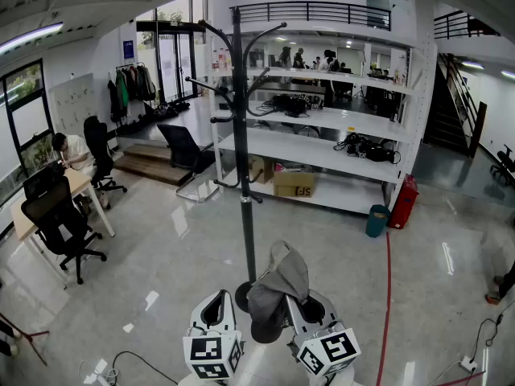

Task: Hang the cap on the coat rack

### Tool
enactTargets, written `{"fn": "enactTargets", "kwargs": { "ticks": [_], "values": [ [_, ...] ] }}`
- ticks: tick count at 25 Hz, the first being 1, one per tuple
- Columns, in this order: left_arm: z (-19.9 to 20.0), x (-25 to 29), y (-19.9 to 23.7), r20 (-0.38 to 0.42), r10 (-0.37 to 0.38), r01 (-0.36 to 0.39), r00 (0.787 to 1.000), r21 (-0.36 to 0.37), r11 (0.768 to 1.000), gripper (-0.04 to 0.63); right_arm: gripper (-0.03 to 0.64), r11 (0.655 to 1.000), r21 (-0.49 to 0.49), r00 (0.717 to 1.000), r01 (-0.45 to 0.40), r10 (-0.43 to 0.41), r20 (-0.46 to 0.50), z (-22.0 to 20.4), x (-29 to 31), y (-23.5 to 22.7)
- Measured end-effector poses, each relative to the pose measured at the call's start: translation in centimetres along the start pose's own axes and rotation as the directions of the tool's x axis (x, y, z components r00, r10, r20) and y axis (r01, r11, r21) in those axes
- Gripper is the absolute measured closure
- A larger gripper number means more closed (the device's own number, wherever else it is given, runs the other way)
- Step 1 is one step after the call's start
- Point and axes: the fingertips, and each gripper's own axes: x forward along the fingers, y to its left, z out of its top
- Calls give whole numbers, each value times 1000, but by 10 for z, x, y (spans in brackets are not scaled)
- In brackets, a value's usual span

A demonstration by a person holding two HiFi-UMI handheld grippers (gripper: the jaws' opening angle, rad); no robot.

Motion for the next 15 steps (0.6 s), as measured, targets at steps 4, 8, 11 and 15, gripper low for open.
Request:
{"fn": "enactTargets", "kwargs": {
  "ticks": [4,8,11,15],
  "values": [
    [0,9,-6,-1,0,0,1000,5,1000,594,572,1000,-5,1000,-20,20,0,-2,3,-5],
    [2,14,-7,3,6,-6,1000,4,1000,595,572,1000,-7,999,-30,30,-12,-2,6,-6],
    [0,18,-4,3,11,-11,1000,-5,1000,595,572,999,-15,999,-43,43,-19,-6,12,-7],
    [-4,26,3,-6,11,-12,1000,-12,1000,595,572,999,-15,999,-50,50,-22,-8,23,-7]
  ]
}}
